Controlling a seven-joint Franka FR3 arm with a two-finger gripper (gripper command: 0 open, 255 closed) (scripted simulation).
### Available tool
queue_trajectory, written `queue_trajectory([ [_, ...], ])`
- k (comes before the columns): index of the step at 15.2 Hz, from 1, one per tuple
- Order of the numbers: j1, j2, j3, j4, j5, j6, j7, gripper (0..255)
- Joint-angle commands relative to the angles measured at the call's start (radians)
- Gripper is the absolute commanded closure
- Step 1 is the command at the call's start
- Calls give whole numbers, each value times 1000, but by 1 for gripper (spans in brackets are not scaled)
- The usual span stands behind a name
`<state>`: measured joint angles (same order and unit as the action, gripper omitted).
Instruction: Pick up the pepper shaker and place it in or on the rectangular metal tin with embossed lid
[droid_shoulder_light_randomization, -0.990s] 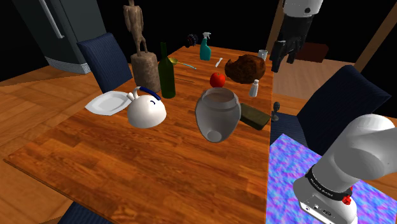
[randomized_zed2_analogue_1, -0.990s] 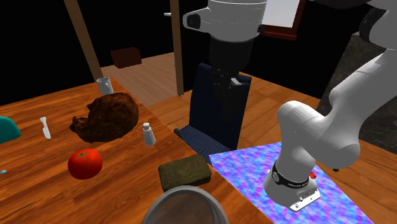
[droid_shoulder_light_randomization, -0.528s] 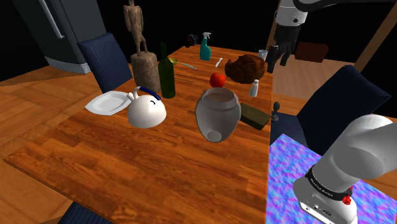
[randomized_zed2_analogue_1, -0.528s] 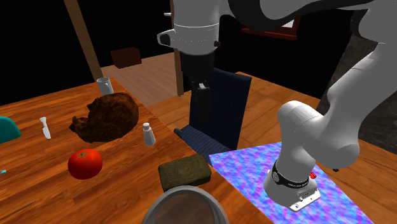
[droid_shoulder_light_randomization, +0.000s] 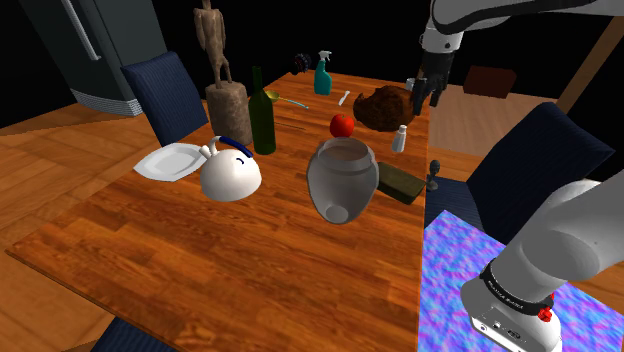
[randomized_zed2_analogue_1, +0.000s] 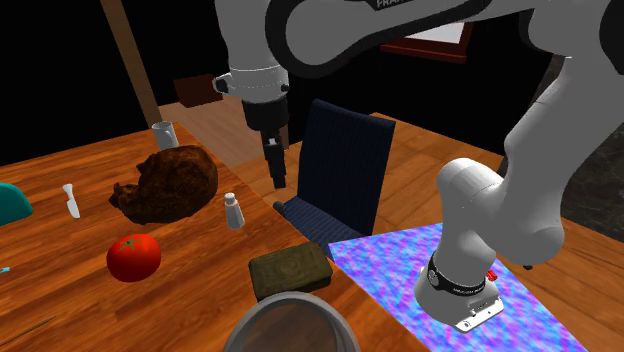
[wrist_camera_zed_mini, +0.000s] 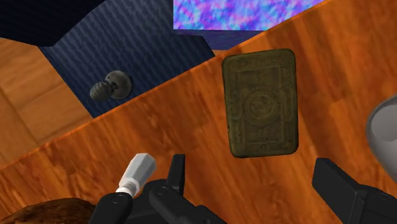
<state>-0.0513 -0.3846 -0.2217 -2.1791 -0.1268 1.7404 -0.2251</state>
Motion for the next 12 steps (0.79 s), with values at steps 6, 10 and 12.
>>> queue_trajectory([
  [6,-21,262,-105,139,57,84,-176,0],
  [10,-45,426,-143,249,118,105,-279,0],
  [12,-63,512,-155,313,152,107,-328,0],
])
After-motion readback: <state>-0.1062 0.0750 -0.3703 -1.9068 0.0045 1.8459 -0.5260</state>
